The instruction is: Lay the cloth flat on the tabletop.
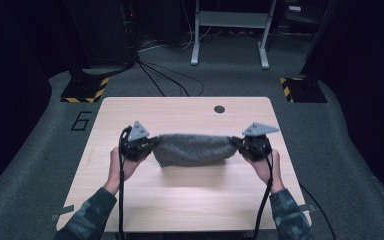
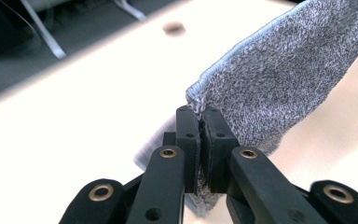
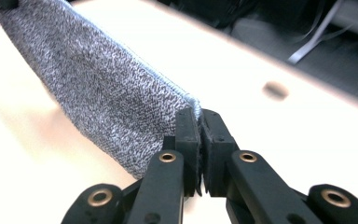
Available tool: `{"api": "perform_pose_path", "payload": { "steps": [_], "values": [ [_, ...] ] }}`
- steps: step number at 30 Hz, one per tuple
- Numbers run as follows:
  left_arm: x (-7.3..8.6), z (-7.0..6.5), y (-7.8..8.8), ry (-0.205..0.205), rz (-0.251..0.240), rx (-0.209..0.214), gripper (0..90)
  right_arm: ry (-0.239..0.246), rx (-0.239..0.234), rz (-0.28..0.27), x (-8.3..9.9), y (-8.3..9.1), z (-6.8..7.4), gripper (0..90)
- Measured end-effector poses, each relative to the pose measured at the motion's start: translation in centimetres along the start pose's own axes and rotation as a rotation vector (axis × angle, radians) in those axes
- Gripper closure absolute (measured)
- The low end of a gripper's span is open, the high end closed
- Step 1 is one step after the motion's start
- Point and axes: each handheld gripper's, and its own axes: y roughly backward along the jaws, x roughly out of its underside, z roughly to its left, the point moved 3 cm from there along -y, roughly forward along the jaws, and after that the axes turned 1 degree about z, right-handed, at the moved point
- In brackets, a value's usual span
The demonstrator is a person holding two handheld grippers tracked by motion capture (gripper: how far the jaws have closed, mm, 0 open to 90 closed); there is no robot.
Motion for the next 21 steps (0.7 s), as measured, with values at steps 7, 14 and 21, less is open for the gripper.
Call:
{"api": "perform_pose_path", "payload": {
  "steps": [7,14,21],
  "values": [
    [6.4,-3.0,-0.7,0.077,0.094,0.108,84.0,-0.077,-0.061,0.097,6.9,-0.4,3.5,85.3],
    [9.3,-4.1,-0.2,0.138,0.143,0.171,66.9,-0.139,-0.098,0.145,9.9,0.4,4.8,77.2],
    [10.3,-2.7,2.7,0.170,0.143,0.097,38.3,-0.170,-0.101,0.148,10.8,2.6,3.7,60.8]
  ]
}}
